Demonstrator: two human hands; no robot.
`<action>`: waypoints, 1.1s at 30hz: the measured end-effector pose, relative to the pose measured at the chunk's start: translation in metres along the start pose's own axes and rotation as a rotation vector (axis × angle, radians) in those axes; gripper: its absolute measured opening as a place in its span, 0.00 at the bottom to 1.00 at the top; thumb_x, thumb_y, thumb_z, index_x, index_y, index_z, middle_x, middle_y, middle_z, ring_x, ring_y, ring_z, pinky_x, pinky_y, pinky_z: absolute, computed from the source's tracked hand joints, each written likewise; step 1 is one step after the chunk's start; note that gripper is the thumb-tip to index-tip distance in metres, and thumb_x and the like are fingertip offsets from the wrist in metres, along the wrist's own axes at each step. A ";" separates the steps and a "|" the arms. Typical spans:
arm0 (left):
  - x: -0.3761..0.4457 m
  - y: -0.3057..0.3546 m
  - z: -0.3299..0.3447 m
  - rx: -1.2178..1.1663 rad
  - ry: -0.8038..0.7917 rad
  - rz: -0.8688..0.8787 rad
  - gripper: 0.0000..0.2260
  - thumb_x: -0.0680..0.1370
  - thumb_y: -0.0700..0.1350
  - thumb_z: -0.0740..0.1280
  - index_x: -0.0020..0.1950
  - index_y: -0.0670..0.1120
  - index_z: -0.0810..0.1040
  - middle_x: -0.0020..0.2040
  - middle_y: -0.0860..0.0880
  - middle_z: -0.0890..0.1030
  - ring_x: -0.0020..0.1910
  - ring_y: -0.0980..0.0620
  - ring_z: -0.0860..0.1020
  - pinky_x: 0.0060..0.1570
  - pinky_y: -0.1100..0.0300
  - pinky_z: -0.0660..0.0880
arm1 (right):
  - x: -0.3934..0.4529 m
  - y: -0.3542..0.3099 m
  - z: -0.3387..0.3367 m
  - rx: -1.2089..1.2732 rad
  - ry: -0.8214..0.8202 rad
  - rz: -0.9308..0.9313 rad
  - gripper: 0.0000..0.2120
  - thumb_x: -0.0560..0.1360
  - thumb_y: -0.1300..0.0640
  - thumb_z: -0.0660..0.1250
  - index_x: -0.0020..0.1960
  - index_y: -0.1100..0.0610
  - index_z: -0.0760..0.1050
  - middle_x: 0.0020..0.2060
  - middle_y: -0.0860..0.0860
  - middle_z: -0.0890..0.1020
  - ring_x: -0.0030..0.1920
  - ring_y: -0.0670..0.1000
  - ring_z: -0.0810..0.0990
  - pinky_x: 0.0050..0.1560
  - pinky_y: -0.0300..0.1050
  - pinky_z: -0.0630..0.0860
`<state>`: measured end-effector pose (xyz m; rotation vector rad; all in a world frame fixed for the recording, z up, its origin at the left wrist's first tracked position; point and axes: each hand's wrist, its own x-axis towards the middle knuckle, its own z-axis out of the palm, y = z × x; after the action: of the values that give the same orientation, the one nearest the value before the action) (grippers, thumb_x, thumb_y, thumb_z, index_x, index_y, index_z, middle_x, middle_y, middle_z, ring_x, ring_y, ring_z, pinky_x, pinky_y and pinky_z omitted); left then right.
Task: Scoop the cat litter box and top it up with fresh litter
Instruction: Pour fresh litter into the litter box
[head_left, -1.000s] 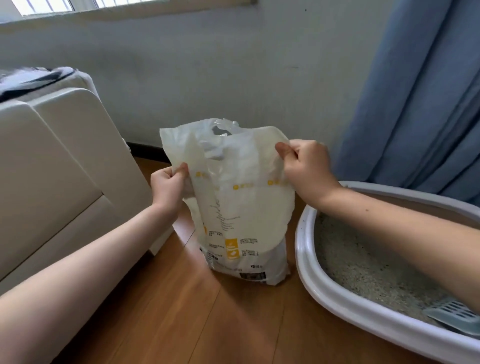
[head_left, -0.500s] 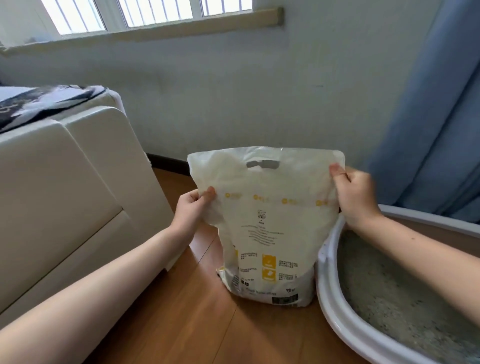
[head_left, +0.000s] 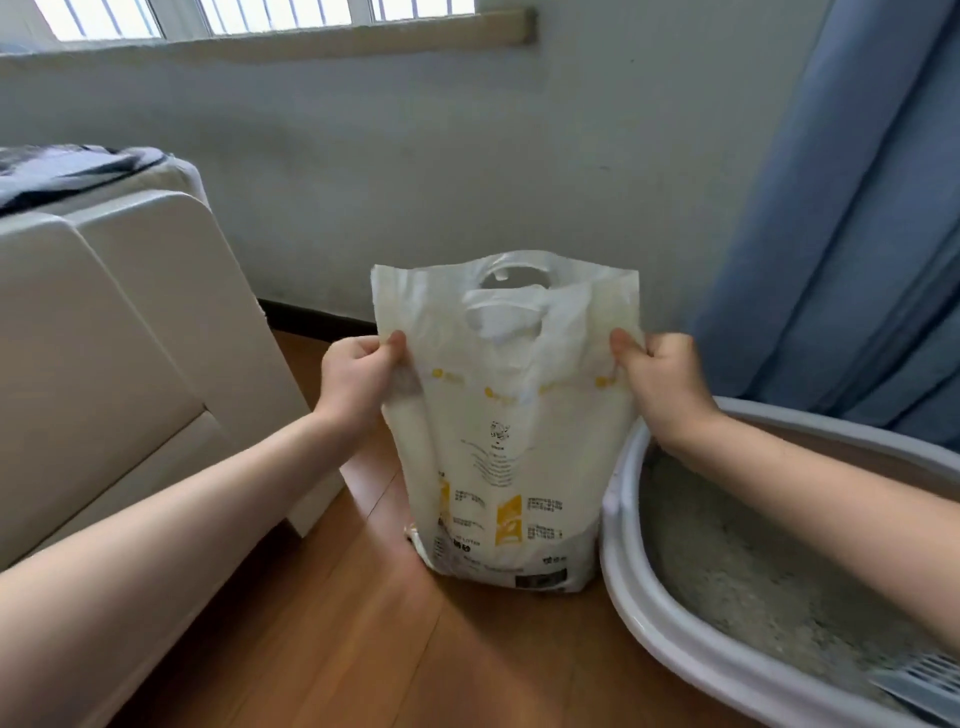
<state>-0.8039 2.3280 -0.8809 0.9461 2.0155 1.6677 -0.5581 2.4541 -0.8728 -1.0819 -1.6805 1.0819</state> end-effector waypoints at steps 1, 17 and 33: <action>0.002 0.002 -0.003 -0.004 0.012 0.019 0.22 0.79 0.52 0.66 0.41 0.31 0.78 0.36 0.44 0.79 0.36 0.49 0.76 0.40 0.56 0.71 | -0.001 -0.006 -0.001 -0.002 0.011 -0.014 0.17 0.79 0.54 0.64 0.41 0.67 0.80 0.40 0.62 0.84 0.44 0.59 0.83 0.48 0.60 0.79; 0.002 -0.028 -0.012 -0.023 -0.073 0.014 0.15 0.80 0.46 0.67 0.35 0.45 0.82 0.30 0.52 0.82 0.31 0.55 0.80 0.33 0.64 0.75 | 0.014 0.018 -0.025 0.176 -0.185 0.243 0.11 0.78 0.60 0.65 0.43 0.68 0.78 0.37 0.59 0.83 0.39 0.58 0.83 0.43 0.52 0.82; 0.002 0.010 -0.022 -0.252 -0.124 -0.170 0.12 0.78 0.44 0.69 0.38 0.39 0.83 0.34 0.46 0.84 0.31 0.51 0.82 0.31 0.64 0.77 | 0.014 -0.008 -0.033 0.216 -0.106 0.177 0.12 0.77 0.55 0.67 0.43 0.63 0.80 0.36 0.55 0.84 0.35 0.50 0.83 0.35 0.43 0.80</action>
<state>-0.8167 2.3143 -0.8661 0.7488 1.7060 1.6767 -0.5322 2.4724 -0.8535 -1.0628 -1.5284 1.4217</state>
